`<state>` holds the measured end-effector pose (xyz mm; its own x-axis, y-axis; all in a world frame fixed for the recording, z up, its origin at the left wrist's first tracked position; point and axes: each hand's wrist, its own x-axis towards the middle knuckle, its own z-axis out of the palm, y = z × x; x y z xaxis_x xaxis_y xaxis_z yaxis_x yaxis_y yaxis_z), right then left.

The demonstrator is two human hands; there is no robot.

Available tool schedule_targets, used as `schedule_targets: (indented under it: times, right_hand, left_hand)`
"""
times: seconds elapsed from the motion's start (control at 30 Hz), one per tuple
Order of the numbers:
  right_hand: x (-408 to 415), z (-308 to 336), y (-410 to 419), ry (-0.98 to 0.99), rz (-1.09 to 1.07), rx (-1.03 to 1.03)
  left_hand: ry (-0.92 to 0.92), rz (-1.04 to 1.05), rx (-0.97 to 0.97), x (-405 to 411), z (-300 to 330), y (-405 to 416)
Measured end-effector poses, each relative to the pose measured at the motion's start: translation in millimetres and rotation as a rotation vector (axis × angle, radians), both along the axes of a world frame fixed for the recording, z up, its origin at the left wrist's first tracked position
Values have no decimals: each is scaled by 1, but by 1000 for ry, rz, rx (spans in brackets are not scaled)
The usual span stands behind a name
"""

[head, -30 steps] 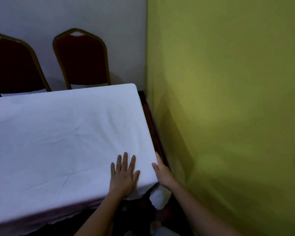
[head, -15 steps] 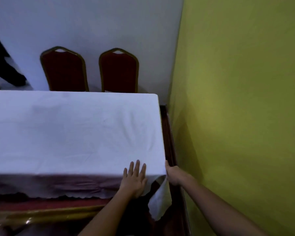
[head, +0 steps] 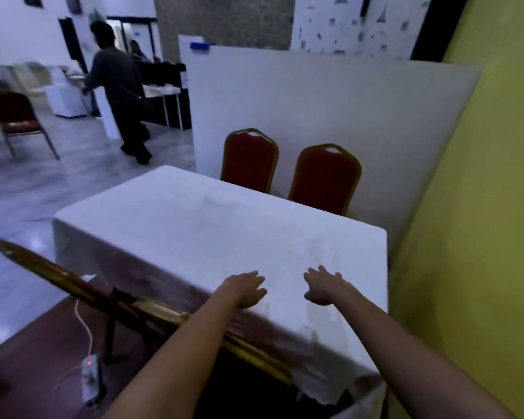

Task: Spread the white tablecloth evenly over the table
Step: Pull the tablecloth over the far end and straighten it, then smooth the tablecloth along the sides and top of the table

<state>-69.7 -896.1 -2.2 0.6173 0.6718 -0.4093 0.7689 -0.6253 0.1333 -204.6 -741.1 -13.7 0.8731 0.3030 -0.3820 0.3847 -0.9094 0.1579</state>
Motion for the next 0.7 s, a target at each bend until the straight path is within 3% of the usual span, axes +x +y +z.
schedule_targets:
  times: [0.47, 0.7]
  right_hand:
    - [-218, 26, 262, 65, 286, 162]
    - [-247, 32, 318, 33, 277, 113]
  left_hand:
    - [-96, 247, 185, -218, 49, 197]
    - [-142, 310, 165, -264, 51, 255]
